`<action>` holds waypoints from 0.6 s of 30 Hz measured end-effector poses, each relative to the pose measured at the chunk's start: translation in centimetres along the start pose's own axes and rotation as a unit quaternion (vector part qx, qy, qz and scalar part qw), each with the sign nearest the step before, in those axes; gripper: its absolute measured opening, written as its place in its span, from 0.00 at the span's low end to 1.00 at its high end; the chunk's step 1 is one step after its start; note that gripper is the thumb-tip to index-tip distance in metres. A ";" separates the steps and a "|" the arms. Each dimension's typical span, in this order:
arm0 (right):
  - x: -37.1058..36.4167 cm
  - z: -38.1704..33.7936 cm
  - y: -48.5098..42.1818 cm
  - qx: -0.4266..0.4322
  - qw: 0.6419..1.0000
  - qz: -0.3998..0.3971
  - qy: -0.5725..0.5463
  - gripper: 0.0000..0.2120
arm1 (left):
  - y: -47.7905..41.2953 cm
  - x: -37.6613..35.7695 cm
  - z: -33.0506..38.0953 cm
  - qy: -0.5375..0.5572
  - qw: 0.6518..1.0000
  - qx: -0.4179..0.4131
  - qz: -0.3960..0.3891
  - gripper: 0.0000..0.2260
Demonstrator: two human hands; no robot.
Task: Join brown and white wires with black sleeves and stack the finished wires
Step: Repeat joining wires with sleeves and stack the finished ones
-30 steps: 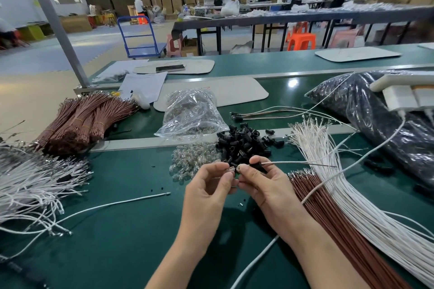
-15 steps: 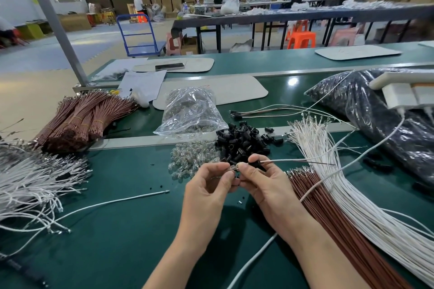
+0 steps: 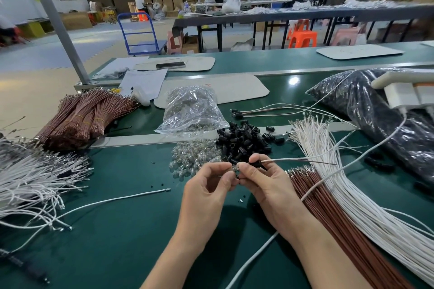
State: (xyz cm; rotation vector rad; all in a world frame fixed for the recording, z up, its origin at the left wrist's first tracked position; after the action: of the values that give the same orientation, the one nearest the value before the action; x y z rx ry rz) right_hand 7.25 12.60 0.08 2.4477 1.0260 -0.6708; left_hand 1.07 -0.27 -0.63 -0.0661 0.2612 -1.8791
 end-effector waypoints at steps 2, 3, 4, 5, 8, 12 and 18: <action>0.0 0.0 0.1 0.004 1.000 0.001 0.007 0.14 | -0.1 0.1 -0.1 -0.011 1.000 -0.008 -0.003 0.06; 0.1 0.1 0.1 0.006 1.000 0.002 0.011 0.13 | -0.1 0.2 -0.1 -0.016 1.000 -0.013 -0.004 0.06; 0.1 0.1 0.1 0.010 1.000 0.001 0.015 0.13 | -0.1 0.2 -0.1 -0.021 1.000 -0.017 -0.005 0.06; 0.2 0.1 0.1 0.013 1.000 -0.001 0.019 0.12 | -0.2 0.3 -0.1 -0.027 0.999 -0.019 -0.006 0.06; 0.3 0.3 0.1 0.022 0.999 -0.013 0.037 0.11 | -0.3 0.5 -0.3 -0.044 0.999 -0.023 -0.006 0.07; 0.2 0.5 0.2 0.037 0.996 -0.036 0.069 0.09 | -0.2 0.6 -0.5 -0.060 0.997 -0.038 -0.006 0.10; 0.2 0.6 -0.2 0.010 0.999 -0.020 0.029 0.13 | -0.1 0.1 -0.7 -0.073 0.995 -0.060 -0.008 0.10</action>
State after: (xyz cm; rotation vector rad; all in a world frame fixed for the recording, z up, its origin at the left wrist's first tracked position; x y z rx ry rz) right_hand 7.05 12.52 -0.49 2.4830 1.0989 -0.6294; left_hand 0.81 -0.24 -1.32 -0.2872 0.2743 -1.8639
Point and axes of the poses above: each hand's wrist, its own y-axis away from the middle knuckle, its own x-axis out of the back of the hand, z = x × y, the point moved 1 cm from there along -y, towards the middle knuckle, and after that the axes turned 13 degrees about z, right-handed, at the moved point
